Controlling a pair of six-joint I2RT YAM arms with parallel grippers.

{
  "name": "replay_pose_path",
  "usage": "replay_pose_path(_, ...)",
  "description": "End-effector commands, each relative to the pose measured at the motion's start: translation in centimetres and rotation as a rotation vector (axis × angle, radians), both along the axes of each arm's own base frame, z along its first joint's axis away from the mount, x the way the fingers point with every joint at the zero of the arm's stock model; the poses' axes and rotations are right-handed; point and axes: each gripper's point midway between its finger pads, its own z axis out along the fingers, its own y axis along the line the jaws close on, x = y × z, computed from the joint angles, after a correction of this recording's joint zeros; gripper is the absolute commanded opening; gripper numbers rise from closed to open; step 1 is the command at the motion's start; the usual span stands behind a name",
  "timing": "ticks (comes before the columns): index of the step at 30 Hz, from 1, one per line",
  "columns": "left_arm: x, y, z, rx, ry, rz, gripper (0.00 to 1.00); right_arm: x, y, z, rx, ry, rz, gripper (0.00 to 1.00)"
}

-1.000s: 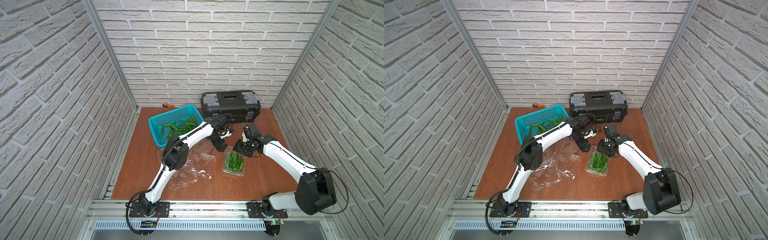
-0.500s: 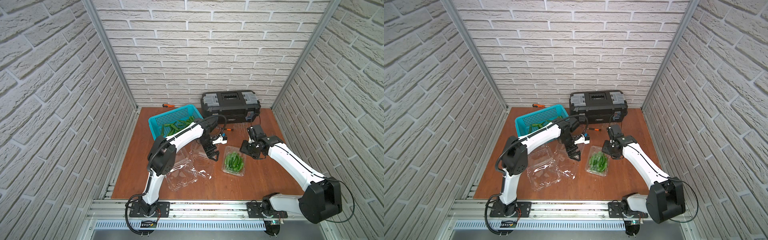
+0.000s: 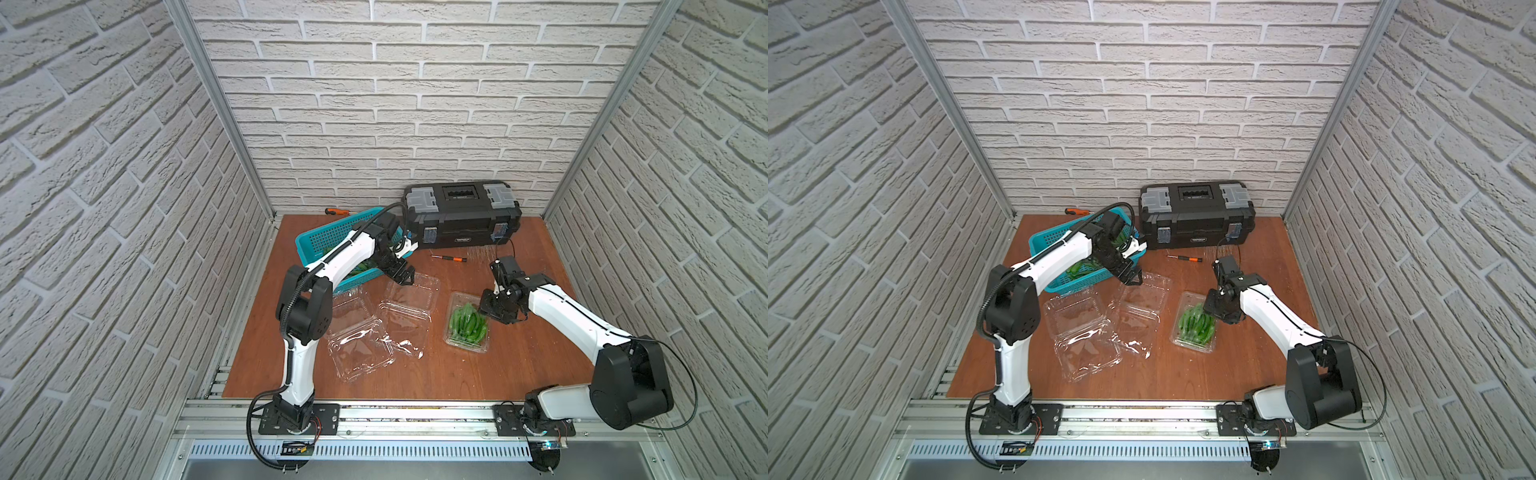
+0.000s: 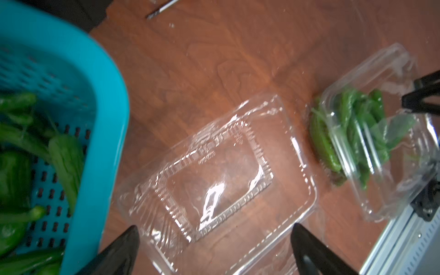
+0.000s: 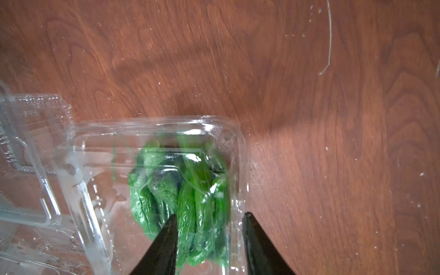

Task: Take small green peppers out of containers
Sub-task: Open the packing box at the center of the board.

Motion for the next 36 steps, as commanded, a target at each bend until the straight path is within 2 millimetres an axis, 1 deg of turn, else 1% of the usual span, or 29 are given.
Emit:
replay_pose_path(1,-0.4,-5.8,2.8,-0.131,-0.052,-0.04,0.98,0.1,0.3,-0.4,0.022,-0.012,0.021,0.45)
replay_pose_path(2,-1.3,-7.3,3.2,-0.161,-0.038,-0.075,0.98,0.0,0.4,-0.5,0.031,-0.011,0.024,0.44)
replay_pose_path(4,-2.7,-9.8,3.5,-0.211,-0.001,-0.127,0.98,-0.1,0.8,-0.8,0.052,-0.011,0.029,0.44)
replay_pose_path(6,-4.2,-12.0,3.4,-0.261,0.066,-0.186,0.98,-0.1,1.2,-1.1,0.076,-0.011,0.027,0.44)
replay_pose_path(8,-5.4,-13.5,2.8,-0.272,0.126,-0.238,0.98,-0.1,1.5,-1.4,0.095,-0.012,0.021,0.44)
replay_pose_path(10,-6.0,-14.1,1.9,-0.245,0.162,-0.268,0.98,-0.1,1.8,-1.6,0.114,-0.017,0.016,0.44)
replay_pose_path(13,-6.4,-14.1,0.5,-0.198,0.191,-0.286,0.98,0.1,2.3,-1.5,0.149,-0.037,0.01,0.44)
replay_pose_path(17,-6.1,-13.6,-0.6,-0.155,0.178,-0.272,0.98,0.2,3.0,-1.0,0.197,-0.067,0.019,0.46)
replay_pose_path(21,-5.5,-12.8,-0.5,-0.144,0.142,-0.249,0.98,0.5,3.3,-0.1,0.214,-0.108,0.05,0.46)
replay_pose_path(25,-5.6,-12.0,-0.2,-0.165,0.154,-0.228,0.98,0.7,4.5,0.2,0.266,-0.124,0.103,0.45)
replay_pose_path(29,-5.8,-11.3,-0.6,-0.16,0.165,-0.222,0.98,1.1,5.8,0.8,0.335,-0.163,0.163,0.45)
replay_pose_path(33,-5.9,-11.3,-0.9,-0.183,0.173,-0.227,0.98,1.4,6.8,1.0,0.389,-0.196,0.211,0.45)
replay_pose_path(36,-5.7,-11.6,-0.8,-0.212,0.179,-0.227,0.98,1.5,7.5,0.9,0.429,-0.213,0.229,0.45)
